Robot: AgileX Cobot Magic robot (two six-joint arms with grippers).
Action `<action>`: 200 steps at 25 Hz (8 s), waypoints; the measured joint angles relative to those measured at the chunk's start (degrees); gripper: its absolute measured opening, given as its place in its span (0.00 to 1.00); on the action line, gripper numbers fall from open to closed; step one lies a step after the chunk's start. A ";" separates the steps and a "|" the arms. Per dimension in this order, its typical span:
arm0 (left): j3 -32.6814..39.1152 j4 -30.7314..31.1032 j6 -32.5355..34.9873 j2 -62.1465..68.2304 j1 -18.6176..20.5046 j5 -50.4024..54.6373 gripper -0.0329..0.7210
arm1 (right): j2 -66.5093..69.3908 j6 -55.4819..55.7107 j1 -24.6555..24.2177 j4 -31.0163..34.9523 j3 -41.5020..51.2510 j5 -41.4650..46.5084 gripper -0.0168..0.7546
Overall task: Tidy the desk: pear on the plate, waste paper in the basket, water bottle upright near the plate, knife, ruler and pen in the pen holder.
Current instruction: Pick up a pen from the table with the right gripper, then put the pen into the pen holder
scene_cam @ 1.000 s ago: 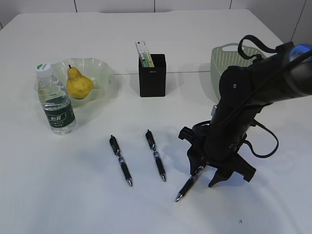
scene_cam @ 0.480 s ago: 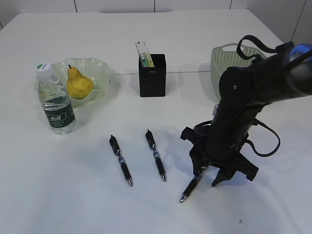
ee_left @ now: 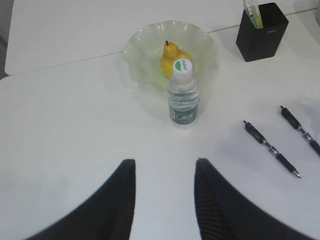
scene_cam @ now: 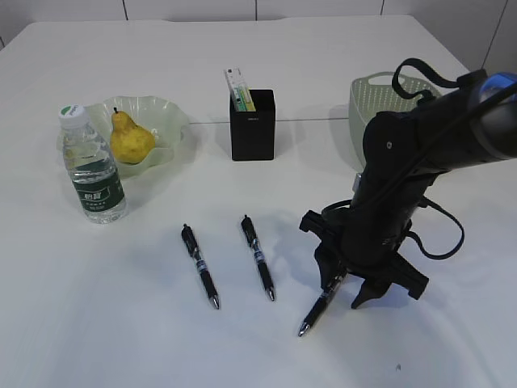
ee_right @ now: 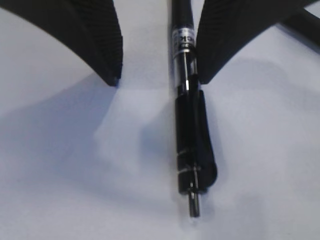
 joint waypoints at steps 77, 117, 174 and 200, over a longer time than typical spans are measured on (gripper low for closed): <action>0.00 5.58 0.00 0.00 0.00 -6.68 0.41 | 3.10 -50.22 0.00 -8.99 -37.06 0.02 0.16; 0.00 5.80 0.00 0.11 0.00 -12.44 0.41 | 15.36 -50.33 -3.71 -17.62 -38.27 -53.21 0.16; 0.00 6.01 0.00 2.52 0.00 -14.51 0.41 | 24.39 -49.16 -3.41 -13.02 -56.86 -25.15 0.40; 0.00 5.91 -0.75 1.79 0.00 -13.50 0.41 | 16.48 -49.39 -2.18 -6.26 -68.08 27.42 0.40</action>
